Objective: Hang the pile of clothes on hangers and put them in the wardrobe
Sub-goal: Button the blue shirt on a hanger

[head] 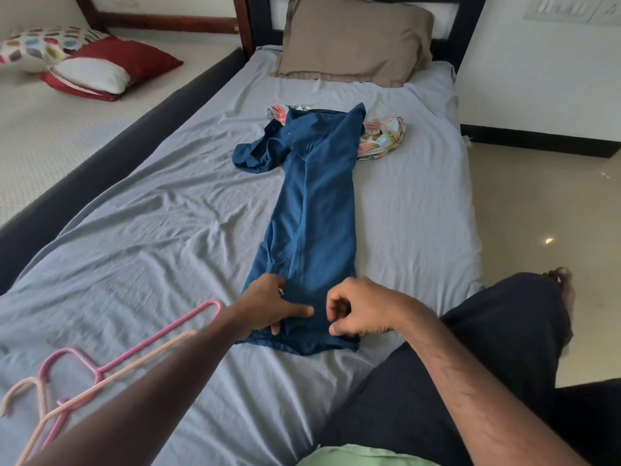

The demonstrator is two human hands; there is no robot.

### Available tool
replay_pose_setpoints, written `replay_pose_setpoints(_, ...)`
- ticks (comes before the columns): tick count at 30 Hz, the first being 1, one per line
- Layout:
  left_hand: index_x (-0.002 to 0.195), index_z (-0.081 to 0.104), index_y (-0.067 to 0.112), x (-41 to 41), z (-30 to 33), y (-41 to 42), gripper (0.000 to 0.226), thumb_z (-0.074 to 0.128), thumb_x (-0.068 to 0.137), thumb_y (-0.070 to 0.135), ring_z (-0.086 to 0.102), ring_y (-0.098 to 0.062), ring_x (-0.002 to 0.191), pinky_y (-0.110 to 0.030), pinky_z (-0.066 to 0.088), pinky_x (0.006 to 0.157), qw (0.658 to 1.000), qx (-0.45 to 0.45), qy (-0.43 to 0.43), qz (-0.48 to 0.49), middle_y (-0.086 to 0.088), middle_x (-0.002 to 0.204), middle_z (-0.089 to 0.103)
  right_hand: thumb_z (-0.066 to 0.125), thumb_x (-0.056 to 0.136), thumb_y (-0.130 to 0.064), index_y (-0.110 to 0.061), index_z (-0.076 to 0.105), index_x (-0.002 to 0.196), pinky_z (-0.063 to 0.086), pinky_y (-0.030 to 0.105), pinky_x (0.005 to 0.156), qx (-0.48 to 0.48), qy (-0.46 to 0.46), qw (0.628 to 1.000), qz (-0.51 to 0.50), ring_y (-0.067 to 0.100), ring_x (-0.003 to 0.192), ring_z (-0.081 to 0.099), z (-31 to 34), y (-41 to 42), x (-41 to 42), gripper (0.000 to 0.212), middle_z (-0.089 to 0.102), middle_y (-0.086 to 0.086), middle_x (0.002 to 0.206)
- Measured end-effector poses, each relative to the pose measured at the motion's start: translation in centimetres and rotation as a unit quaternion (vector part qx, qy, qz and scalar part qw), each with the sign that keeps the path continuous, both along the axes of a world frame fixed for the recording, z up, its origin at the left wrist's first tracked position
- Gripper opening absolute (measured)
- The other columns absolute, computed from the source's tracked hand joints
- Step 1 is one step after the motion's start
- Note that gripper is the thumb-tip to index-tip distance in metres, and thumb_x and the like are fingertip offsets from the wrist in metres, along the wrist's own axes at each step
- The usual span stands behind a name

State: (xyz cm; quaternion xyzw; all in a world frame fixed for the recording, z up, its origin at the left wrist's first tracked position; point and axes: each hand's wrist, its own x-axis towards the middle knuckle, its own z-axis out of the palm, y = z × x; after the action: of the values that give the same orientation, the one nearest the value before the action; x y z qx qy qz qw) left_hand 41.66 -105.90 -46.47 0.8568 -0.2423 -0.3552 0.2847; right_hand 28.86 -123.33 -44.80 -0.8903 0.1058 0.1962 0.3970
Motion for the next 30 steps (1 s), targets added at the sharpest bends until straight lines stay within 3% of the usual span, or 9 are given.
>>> replay_pose_setpoints(3, 0.107, 0.053, 0.014, -0.2, 0.7, 0.4, 0.052, 0.090, 0.071, 0.014, 0.050, -0.011, 0.036, -0.028, 0.045, 0.045, 0.999, 0.014, 0.033, -0.031, 0.000, 0.056, 0.065, 0.070, 0.090, -0.001, -0.010, 0.068, 0.091, 0.064, 0.037, 0.066, 0.055, 0.032, 0.998, -0.003, 0.023, 0.071, 0.076, -0.4, 0.6, 0.6, 0.010, 0.073, 0.011, 0.081)
replay_pose_setpoints(6, 0.101, 0.057, 0.007, 1.1, 1.6, 0.8, 0.042, 0.087, 0.075, 0.020, 0.050, -0.012, 0.038, -0.022, 0.036, 0.041, 0.995, 0.056, 0.035, -0.073, -0.003, 0.057, 0.069, 0.066, 0.089, 0.000, -0.012, 0.067, 0.088, 0.063, 0.035, 0.059, 0.020, -0.039, 0.997, -0.062, 0.018, 0.065, 0.074, -0.3, 0.4, 2.3, 0.012, 0.072, 0.013, 0.084)
replay_pose_setpoints(10, 0.077, 0.063, 0.008, 4.4, 2.6, -0.5, 0.038, 0.082, 0.080, 0.041, 0.056, -0.010, 0.044, -0.019, 0.041, 0.046, 0.991, 0.007, -0.122, -0.048, -0.001, 0.061, 0.070, 0.066, 0.087, -0.008, -0.021, 0.066, 0.082, 0.062, 0.040, 0.054, -0.032, -0.109, 0.988, -0.104, 0.025, 0.063, 0.073, 0.1, -0.8, 5.4, 0.014, 0.069, 0.003, 0.079)
replay_pose_setpoints(13, 0.076, 0.064, 0.015, 7.7, 2.3, -2.8, 0.032, 0.080, 0.082, 0.043, 0.057, -0.011, 0.056, -0.020, 0.040, 0.053, 0.973, -0.063, -0.224, -0.008, 0.001, 0.063, 0.065, 0.069, 0.086, -0.010, -0.020, 0.068, 0.080, 0.055, 0.024, 0.052, -0.054, -0.147, 0.981, -0.118, 0.012, 0.060, 0.067, 0.8, -2.1, 7.8, 0.011, 0.065, -0.006, 0.071)
replay_pose_setpoints(15, 0.083, 0.065, 0.008, 10.3, 1.6, -4.6, 0.033, 0.074, 0.089, 0.040, 0.060, -0.015, 0.056, -0.019, 0.040, 0.048, 0.982, -0.131, -0.119, 0.072, -0.005, 0.070, 0.069, 0.069, 0.086, -0.012, -0.020, 0.069, 0.079, 0.051, 0.018, 0.053, -0.073, -0.166, 0.976, -0.121, 0.004, 0.058, 0.061, 1.5, -3.1, 9.5, 0.011, 0.064, -0.010, 0.069)
replay_pose_setpoints(18, 0.096, 0.062, 0.004, 14.2, 0.9, -7.4, 0.038, 0.066, 0.095, 0.041, 0.066, -0.019, 0.063, -0.025, 0.044, 0.048, 0.958, -0.196, 0.077, 0.193, -0.013, 0.086, 0.071, 0.062, 0.088, -0.009, -0.024, 0.066, 0.078, 0.056, 0.025, 0.067, -0.103, -0.190, 0.967, -0.131, 0.005, 0.071, 0.064, 1.9, -4.9, 12.4, 0.018, 0.066, -0.010, 0.076)
replay_pose_setpoints(21, 0.100, 0.061, 0.006, 18.5, 0.1, -10.0, 0.029, 0.062, 0.099, 0.035, 0.069, -0.023, 0.070, -0.031, 0.052, 0.055, 0.926, -0.226, 0.111, 0.282, -0.017, 0.093, 0.070, 0.050, 0.090, -0.001, -0.026, 0.068, 0.084, 0.059, 0.033, 0.080, -0.122, -0.207, 0.959, -0.150, 0.016, 0.088, 0.069, 2.0, -7.2, 15.6, 0.031, 0.071, -0.004, 0.091)
replay_pose_setpoints(26, 0.100, 0.065, 0.009, 25.7, 0.7, -12.8, 0.017, 0.062, 0.094, 0.025, 0.066, -0.037, 0.098, -0.045, 0.057, 0.081, 0.932, -0.145, -0.165, 0.287, -0.018, 0.105, 0.069, 0.049, 0.090, 0.007, -0.013, 0.071, 0.116, 0.055, 0.036, 0.090, -0.181, -0.226, 0.938, -0.190, 0.021, 0.106, 0.065, 1.7, -11.9, 21.7, 0.040, 0.070, 0.004, 0.115)
replay_pose_setpoints(30, 0.118, 0.060, 0.015, 30.4, 1.6, -14.9, 0.024, 0.056, 0.096, 0.020, 0.055, -0.036, 0.114, -0.041, 0.046, 0.094, 0.938, -0.079, -0.262, 0.214, -0.016, 0.122, 0.057, 0.048, 0.092, 0.009, -0.010, 0.050, 0.144, 0.043, 0.037, 0.109, -0.201, -0.190, 0.946, -0.168, 0.025, 0.136, 0.047, 0.5, -14.4, 26.3, 0.055, 0.048, 0.009, 0.151)
